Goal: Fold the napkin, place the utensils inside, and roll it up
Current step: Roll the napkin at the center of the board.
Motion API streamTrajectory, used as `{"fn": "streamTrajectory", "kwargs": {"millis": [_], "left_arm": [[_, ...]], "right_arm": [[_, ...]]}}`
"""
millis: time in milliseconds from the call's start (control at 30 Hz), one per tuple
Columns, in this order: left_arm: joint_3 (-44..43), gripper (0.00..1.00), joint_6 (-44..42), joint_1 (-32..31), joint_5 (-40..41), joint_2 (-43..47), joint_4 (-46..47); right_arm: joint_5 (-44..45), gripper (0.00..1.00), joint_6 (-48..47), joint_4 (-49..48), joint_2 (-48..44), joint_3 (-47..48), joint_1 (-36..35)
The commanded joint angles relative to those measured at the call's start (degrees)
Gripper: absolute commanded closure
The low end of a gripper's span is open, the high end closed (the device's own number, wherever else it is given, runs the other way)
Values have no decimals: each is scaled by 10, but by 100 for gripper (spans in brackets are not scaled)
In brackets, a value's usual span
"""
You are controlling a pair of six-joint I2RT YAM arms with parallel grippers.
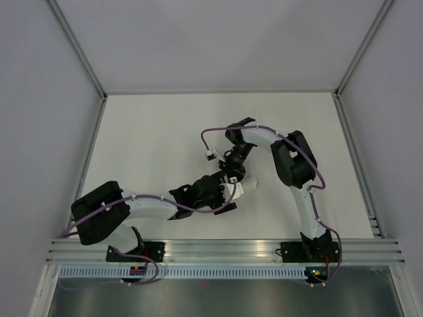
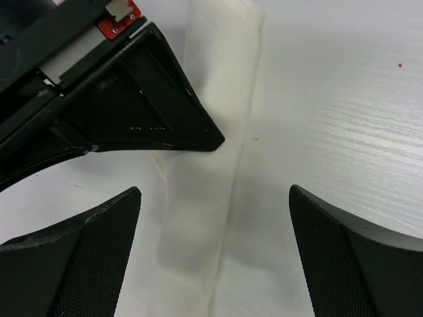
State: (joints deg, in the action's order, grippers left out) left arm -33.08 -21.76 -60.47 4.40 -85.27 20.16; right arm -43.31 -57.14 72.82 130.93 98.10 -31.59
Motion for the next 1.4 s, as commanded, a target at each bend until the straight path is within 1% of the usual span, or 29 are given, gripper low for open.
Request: {"fn": "streamTrajectory", "kwargs": {"millis": [0,133,200,300,367,400,467,500,600,633,667,700,733,767,800,833,900,1033,1167,1267,1300,1367], "left_arm": [[-22,5,-11,1,-11,-21,5],[-21,9,-21,1,18,-39,21],[-13,11,-27,1,56,-45,50],[-7,14,-41,1,86,-54,77],[-10,18,-51,1,100,-65,84],[-14,22,-54,1,98,-68,83],[-21,26,-58,1,86,-75,66],[-30,35,-59,1,80,-78,56],[-39,47,-57,1,54,-82,30],[-43,61,-56,1,43,-82,23],[-44,68,-55,1,38,-84,16],[-51,80,-52,1,34,-86,2],[-55,88,-49,1,25,-88,-9],[-61,92,-44,1,20,-90,-20],[-72,98,-40,1,18,-93,-43],[-76,98,-34,1,4,-94,-52],[-89,98,-24,6,-12,-93,-70],[-102,98,6,30,-78,-89,-110],[-117,98,16,48,-107,-97,-135],[-133,98,28,59,-139,-111,-153],[-140,98,31,62,-145,-114,-158],[-145,98,41,73,-169,-122,-166]], "right_arm": [[78,85,-25,-46,53,-11,-2],[75,86,-24,-45,54,-8,0],[75,86,-24,-45,54,-7,1],[72,86,-23,-46,56,-5,3],[73,86,-23,-45,56,-5,5],[72,86,-22,-45,56,-4,4],[72,86,-22,-45,56,-4,5],[71,86,-22,-45,56,-4,6],[72,85,-22,-45,56,-3,6],[72,84,-20,-45,56,-2,6],[71,81,-21,-45,55,-2,6],[69,78,-21,-50,52,-3,7],[67,72,-17,-53,49,-5,7],[67,69,-17,-55,43,-7,7],[65,66,-15,-64,40,-8,8],[62,61,-9,-72,35,-11,9],[57,58,10,-93,16,-17,16],[23,48,52,-127,-23,-23,38],[2,46,109,-158,-69,-25,72],[2,45,196,-232,-104,-42,108],[-1,44,227,-257,-110,-42,130],[-10,44,257,-273,-124,-40,156]]}}
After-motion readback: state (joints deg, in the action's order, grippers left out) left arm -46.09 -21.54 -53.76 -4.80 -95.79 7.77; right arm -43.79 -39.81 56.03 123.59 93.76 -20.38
